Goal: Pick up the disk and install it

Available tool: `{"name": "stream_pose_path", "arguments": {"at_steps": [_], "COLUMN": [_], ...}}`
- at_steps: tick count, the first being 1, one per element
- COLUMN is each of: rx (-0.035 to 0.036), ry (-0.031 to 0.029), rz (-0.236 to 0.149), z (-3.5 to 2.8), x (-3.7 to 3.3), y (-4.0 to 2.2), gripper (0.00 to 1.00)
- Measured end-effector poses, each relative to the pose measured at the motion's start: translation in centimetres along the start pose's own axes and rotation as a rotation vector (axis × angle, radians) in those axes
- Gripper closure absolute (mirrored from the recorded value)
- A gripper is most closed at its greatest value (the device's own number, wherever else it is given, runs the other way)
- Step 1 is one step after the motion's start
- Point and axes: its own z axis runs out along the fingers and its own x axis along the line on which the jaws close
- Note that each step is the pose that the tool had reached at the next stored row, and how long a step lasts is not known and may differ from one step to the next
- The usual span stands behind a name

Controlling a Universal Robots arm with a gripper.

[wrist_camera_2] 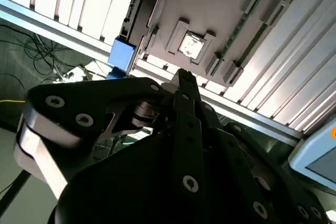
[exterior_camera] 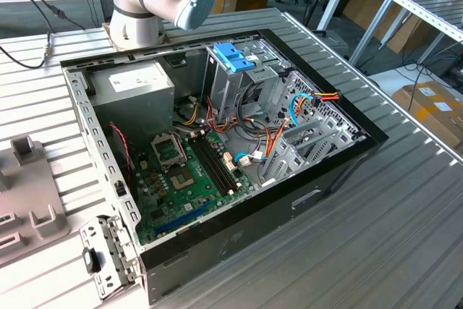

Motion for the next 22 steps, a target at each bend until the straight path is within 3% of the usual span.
{"name": "stream_pose_path", "arguments": {"at_steps": [1,7,14,16,21,22], "rx": [-0.0009,-0.0022,-0.0024,-0.0025,-0.0026,-0.0027], "ry": [0.0011,0.003,0.0031,0.003,0.003,0.003], "rz": [-0.058,-0.153,-0.154,-0.154,-0.154,-0.154], "z": [0.0,0.0,0.0,0.0,0.0,0.0], "x": [0.0,0.0,0.0,0.0,0.0,0.0], "y": [0.0,0.0,0.0,0.0,0.0,0.0], "gripper": [0.89,0.89,0.89,0.83,0.52,0.52]}}
